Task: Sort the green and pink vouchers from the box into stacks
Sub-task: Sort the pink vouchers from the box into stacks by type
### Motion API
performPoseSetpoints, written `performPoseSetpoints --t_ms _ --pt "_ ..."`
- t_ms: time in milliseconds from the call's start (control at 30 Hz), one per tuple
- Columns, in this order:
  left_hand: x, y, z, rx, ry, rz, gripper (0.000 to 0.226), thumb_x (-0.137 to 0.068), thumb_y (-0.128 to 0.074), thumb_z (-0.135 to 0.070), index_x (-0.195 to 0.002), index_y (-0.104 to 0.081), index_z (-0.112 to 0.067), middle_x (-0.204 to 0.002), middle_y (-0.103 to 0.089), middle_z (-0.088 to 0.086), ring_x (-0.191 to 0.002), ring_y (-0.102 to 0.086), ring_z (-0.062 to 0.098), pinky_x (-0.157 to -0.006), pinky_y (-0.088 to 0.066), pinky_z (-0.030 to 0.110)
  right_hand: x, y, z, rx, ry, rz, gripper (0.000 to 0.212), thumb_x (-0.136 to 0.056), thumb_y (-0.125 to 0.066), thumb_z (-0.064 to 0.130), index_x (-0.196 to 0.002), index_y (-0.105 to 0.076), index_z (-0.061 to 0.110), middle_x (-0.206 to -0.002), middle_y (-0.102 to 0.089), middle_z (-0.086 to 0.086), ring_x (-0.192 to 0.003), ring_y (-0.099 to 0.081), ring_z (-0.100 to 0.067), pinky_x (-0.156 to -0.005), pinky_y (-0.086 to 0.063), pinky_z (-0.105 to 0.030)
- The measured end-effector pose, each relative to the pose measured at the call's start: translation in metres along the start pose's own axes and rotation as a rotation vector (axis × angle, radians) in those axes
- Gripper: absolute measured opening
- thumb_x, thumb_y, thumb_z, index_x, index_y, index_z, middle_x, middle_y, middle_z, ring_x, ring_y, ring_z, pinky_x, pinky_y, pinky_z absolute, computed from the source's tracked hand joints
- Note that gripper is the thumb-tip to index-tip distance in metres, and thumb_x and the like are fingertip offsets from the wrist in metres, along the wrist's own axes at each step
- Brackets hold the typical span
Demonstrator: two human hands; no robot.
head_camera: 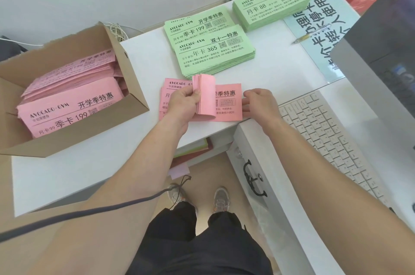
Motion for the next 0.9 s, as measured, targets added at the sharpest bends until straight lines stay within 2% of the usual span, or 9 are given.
performPoseSetpoints --t_ms 67,133,233,300,500,700,900 --pt "0.005 -0.001 -0.003 0.046 0.022 0.021 0.022 -0.105 -0.050 -0.013 -0.113 -0.070 -0.015 -0.114 -0.072 0.010 -0.106 -0.069 0.036 -0.079 -0.058 0.064 0.002 0.001 -0.001 -0.017 -0.001 -0.001 0.021 -0.099 -0.044 0.013 -0.085 -0.059 0.014 -0.090 -0.075 -0.013 -0.078 -0.077 -0.030 -0.075 -0.064 -0.044" --pt "0.007 -0.001 -0.004 0.066 0.026 0.032 0.025 -0.106 -0.048 -0.012 -0.122 -0.067 -0.014 -0.115 -0.071 0.009 -0.103 -0.069 0.030 -0.082 -0.058 0.062 0.000 0.002 -0.004 -0.014 0.005 0.001 0.019 -0.095 -0.046 0.015 -0.083 -0.061 0.014 -0.085 -0.076 -0.012 -0.080 -0.077 -0.031 -0.081 -0.062 -0.050" --pt "0.013 -0.003 -0.005 0.106 0.051 0.055 0.028 -0.106 -0.045 -0.009 -0.127 -0.064 -0.009 -0.114 -0.069 0.012 -0.093 -0.070 0.031 -0.061 -0.062 0.052 0.000 0.003 -0.006 0.042 0.018 -0.008 0.020 -0.092 -0.047 0.016 -0.079 -0.062 0.016 -0.079 -0.077 -0.006 -0.076 -0.077 -0.028 -0.083 -0.061 -0.053" --pt "0.016 -0.003 -0.005 0.120 0.056 0.065 0.028 -0.107 -0.044 -0.008 -0.126 -0.064 -0.008 -0.114 -0.069 0.013 -0.093 -0.070 0.032 -0.055 -0.061 0.048 0.004 0.003 -0.004 0.046 0.024 -0.007 0.021 -0.093 -0.047 0.014 -0.079 -0.062 0.015 -0.079 -0.077 -0.006 -0.076 -0.077 -0.028 -0.081 -0.062 -0.051" --pt "0.019 -0.002 -0.005 0.129 0.049 0.061 0.026 -0.107 -0.043 -0.008 -0.116 -0.067 -0.013 -0.101 -0.070 0.005 -0.084 -0.068 0.023 -0.053 -0.061 0.043 0.003 0.002 -0.006 0.081 0.032 -0.013 0.021 -0.090 -0.046 0.017 -0.083 -0.062 0.004 -0.086 -0.077 -0.011 -0.078 -0.077 -0.029 -0.081 -0.061 -0.054" --pt "0.019 -0.001 -0.005 0.118 0.042 0.058 0.028 -0.107 -0.043 -0.009 -0.123 -0.067 -0.011 -0.108 -0.071 0.009 -0.089 -0.070 0.028 -0.054 -0.060 0.043 0.001 0.002 -0.006 0.094 0.063 -0.019 0.021 -0.087 -0.045 0.017 -0.078 -0.064 0.018 -0.085 -0.077 -0.006 -0.077 -0.077 -0.027 -0.082 -0.061 -0.052" --pt "0.016 0.000 -0.003 0.101 0.051 0.048 0.029 -0.107 -0.045 -0.010 -0.129 -0.064 -0.008 -0.116 -0.070 0.012 -0.098 -0.068 0.030 -0.063 -0.062 0.049 -0.006 0.002 -0.010 0.098 0.057 -0.025 0.023 -0.082 -0.045 0.023 -0.080 -0.065 0.012 -0.085 -0.077 -0.008 -0.081 -0.076 -0.030 -0.083 -0.061 -0.053"
Point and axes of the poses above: each hand's wrist, its own x-axis away from the middle knuckle, its own y-axis out of the back of the hand, z = x × y, the point moved 4 cm from there along -x, towards the middle knuckle
